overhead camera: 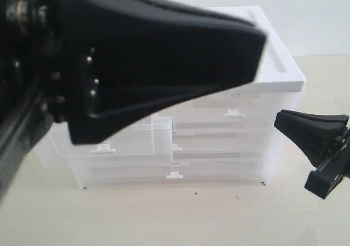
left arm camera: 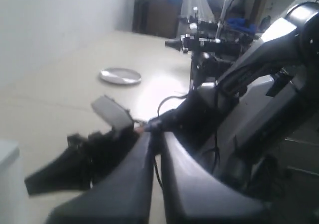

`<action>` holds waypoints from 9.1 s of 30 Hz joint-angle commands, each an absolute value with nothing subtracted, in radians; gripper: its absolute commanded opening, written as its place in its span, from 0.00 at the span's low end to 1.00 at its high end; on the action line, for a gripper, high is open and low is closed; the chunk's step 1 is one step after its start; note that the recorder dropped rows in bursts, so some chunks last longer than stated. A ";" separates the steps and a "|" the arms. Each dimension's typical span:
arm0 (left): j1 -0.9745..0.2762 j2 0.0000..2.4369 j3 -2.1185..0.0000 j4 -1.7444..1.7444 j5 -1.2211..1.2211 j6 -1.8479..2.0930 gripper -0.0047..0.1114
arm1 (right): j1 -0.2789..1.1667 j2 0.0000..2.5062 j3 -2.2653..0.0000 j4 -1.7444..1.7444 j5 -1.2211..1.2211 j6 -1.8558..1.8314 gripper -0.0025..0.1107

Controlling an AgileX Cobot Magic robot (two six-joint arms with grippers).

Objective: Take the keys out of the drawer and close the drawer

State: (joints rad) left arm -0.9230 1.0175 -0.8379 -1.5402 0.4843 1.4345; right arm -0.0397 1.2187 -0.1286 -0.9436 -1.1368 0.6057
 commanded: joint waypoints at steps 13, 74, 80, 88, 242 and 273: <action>-0.544 1.047 -1.012 -0.213 1.054 0.786 0.44 | -0.038 1.218 -0.133 -0.944 -1.144 0.602 0.02; -0.544 1.050 -0.783 -0.571 0.943 1.220 0.53 | -0.038 1.218 -0.133 -0.904 -1.139 0.595 0.02; -0.544 1.005 -0.814 -0.716 0.858 1.243 0.53 | -0.038 1.218 -0.133 -0.869 -1.129 0.575 0.02; -0.544 0.989 -0.842 -0.591 0.777 0.991 0.52 | -0.038 1.218 -0.133 -0.865 -1.106 0.575 0.02; -0.768 0.915 -0.685 0.059 0.549 0.758 0.08 | -0.038 1.218 -0.133 -0.897 -1.073 0.596 0.02; -0.768 1.018 -0.675 -0.041 0.654 1.002 0.08 | -0.038 1.218 -0.133 -0.900 -1.072 0.594 0.02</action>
State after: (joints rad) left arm -0.7634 1.0403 -0.6777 -0.0058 0.6426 0.9990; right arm -0.0397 1.2187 -0.1286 -0.8937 -1.0690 0.5958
